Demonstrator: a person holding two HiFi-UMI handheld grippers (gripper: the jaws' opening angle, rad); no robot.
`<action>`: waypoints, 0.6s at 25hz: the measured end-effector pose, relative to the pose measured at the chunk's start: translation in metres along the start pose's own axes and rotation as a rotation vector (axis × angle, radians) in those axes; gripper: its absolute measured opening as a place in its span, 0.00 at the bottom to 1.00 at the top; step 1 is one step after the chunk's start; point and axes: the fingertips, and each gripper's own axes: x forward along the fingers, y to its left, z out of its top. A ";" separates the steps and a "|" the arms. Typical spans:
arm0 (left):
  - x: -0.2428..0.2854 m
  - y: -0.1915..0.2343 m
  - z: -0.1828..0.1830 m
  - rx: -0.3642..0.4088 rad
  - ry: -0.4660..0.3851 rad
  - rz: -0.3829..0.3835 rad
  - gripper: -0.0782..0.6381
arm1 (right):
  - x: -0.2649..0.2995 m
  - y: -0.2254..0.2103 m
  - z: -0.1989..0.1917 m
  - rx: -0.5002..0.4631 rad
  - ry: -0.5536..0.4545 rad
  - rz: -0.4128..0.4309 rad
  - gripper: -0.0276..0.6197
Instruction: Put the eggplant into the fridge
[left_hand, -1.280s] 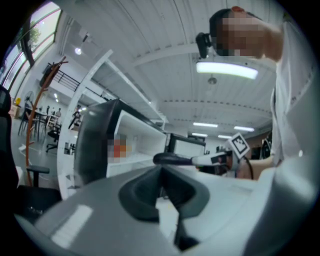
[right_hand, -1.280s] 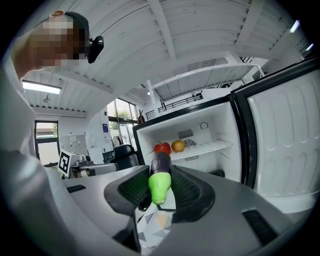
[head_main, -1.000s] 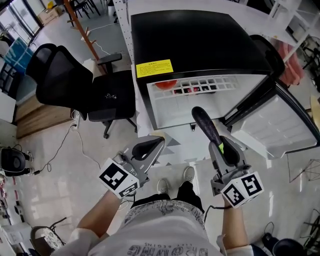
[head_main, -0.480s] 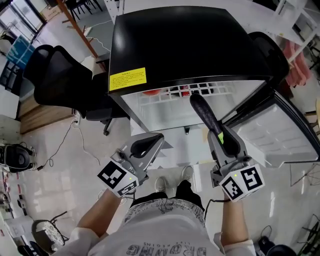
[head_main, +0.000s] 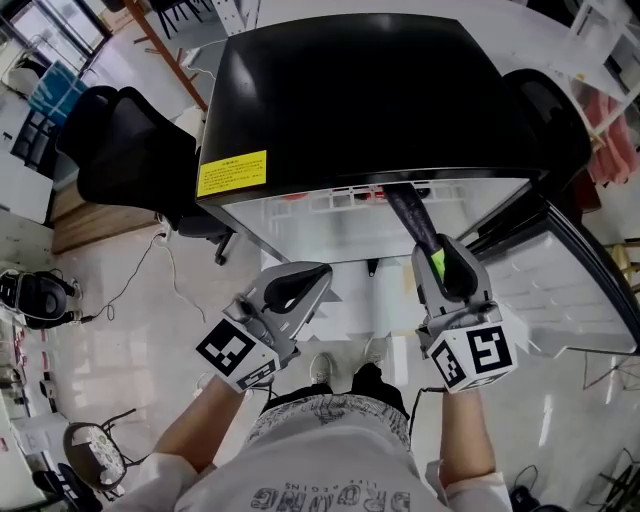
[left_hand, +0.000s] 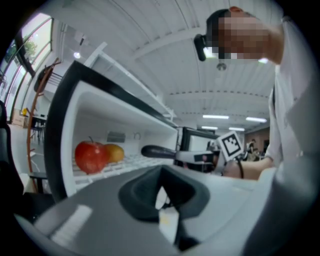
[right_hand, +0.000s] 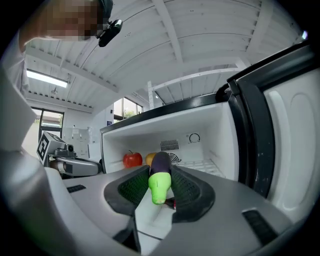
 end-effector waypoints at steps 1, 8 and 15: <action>0.002 0.000 0.000 0.000 0.001 0.004 0.12 | 0.003 -0.002 -0.001 -0.013 0.001 -0.001 0.24; 0.024 0.001 0.001 0.004 0.009 0.020 0.12 | 0.019 -0.015 -0.003 -0.077 -0.011 -0.009 0.24; 0.038 0.003 -0.001 0.004 0.022 0.039 0.12 | 0.035 -0.021 -0.001 -0.118 -0.030 -0.004 0.24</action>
